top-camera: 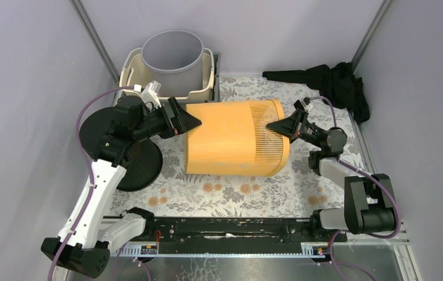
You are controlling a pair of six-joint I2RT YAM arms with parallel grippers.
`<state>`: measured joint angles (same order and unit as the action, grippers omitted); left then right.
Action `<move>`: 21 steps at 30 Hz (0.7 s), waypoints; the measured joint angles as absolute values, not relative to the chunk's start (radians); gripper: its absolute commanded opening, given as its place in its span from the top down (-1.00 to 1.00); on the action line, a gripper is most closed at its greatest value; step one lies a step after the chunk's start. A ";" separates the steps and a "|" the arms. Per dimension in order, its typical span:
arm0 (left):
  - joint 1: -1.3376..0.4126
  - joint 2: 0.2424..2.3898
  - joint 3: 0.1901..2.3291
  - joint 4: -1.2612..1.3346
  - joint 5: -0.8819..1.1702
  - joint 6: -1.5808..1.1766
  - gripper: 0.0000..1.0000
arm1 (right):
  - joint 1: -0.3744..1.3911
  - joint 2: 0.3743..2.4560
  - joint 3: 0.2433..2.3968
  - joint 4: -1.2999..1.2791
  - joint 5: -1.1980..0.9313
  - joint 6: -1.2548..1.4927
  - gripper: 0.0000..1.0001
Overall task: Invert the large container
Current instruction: Turn the container upside down at the center of the board.
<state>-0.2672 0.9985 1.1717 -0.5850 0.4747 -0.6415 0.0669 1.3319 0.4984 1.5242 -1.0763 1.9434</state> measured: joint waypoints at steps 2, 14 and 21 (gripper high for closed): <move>-0.267 0.999 1.172 -0.577 0.481 -0.654 -1.00 | 0.100 1.351 0.498 1.526 -1.038 1.942 1.00; -0.247 0.982 1.389 -0.653 0.432 -0.641 -1.00 | 0.239 1.433 0.498 1.529 -0.850 1.905 1.00; -0.247 0.925 1.523 -0.744 0.394 -0.609 -1.00 | 0.316 1.488 0.498 1.518 -0.780 1.870 1.00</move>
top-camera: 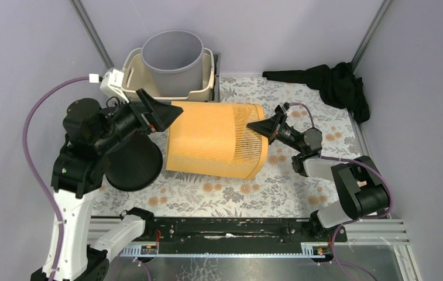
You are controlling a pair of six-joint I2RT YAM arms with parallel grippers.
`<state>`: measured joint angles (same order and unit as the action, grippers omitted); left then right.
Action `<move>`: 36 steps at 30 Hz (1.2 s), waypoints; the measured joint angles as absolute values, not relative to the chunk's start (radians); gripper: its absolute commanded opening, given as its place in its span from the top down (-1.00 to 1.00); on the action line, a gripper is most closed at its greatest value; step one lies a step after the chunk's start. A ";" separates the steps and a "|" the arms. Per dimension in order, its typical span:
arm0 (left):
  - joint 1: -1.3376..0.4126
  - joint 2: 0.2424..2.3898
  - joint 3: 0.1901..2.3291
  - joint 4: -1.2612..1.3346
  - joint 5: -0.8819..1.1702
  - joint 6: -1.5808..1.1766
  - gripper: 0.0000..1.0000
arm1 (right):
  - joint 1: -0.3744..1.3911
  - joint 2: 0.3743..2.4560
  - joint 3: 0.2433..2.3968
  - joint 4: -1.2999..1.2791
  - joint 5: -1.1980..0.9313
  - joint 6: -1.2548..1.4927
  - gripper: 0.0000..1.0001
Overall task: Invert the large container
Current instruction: Turn the container upside down at the center of the board.
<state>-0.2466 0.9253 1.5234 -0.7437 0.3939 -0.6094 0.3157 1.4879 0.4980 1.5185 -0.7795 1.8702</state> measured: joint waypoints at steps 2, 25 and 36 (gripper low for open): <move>-0.247 0.908 1.532 -0.770 0.385 -0.602 -1.00 | 0.330 1.502 0.498 1.517 -0.767 1.864 1.00; -0.247 0.915 1.536 -0.848 0.351 -0.574 -1.00 | 0.463 1.786 0.735 1.494 -0.689 1.851 1.00; -0.247 0.938 1.526 -0.865 0.299 -0.541 -1.00 | 0.498 1.851 0.858 1.493 -0.689 1.868 1.00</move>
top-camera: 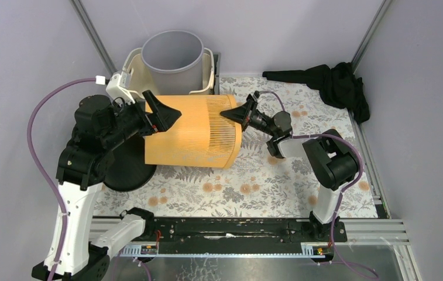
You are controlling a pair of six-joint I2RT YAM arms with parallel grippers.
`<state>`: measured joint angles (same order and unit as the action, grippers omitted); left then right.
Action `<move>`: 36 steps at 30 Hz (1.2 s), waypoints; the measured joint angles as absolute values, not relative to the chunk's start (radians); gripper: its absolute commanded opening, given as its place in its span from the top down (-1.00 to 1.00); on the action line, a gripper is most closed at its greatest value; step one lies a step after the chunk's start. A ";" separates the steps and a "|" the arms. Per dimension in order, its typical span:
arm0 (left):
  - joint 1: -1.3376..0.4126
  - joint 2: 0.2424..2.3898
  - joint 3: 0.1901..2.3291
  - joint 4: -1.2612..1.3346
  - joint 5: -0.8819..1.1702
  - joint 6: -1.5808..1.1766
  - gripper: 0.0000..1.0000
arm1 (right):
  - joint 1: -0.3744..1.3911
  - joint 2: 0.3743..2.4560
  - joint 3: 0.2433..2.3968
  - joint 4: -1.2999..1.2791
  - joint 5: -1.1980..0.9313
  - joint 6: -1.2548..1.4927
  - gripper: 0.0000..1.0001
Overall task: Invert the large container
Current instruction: Turn the container upside down at the center of the board.
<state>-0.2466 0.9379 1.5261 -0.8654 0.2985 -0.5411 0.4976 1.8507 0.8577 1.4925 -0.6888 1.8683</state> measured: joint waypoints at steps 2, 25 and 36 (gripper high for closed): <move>-0.247 0.944 1.521 -0.880 0.267 -0.530 -1.00 | 0.498 1.851 0.863 1.493 -0.689 1.871 1.00; -0.206 1.032 1.515 -0.959 -0.083 -0.426 -1.00 | 0.511 1.882 0.883 1.493 -0.690 1.879 1.00; -0.176 1.074 1.438 -0.945 -0.094 -0.418 -1.00 | 0.512 1.882 0.883 1.493 -0.690 1.879 1.00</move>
<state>-0.1764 1.0737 1.4380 -0.9455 -0.0940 -0.4183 0.5117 1.8824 0.8833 1.4933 -0.6899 1.8790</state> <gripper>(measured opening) 0.998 0.079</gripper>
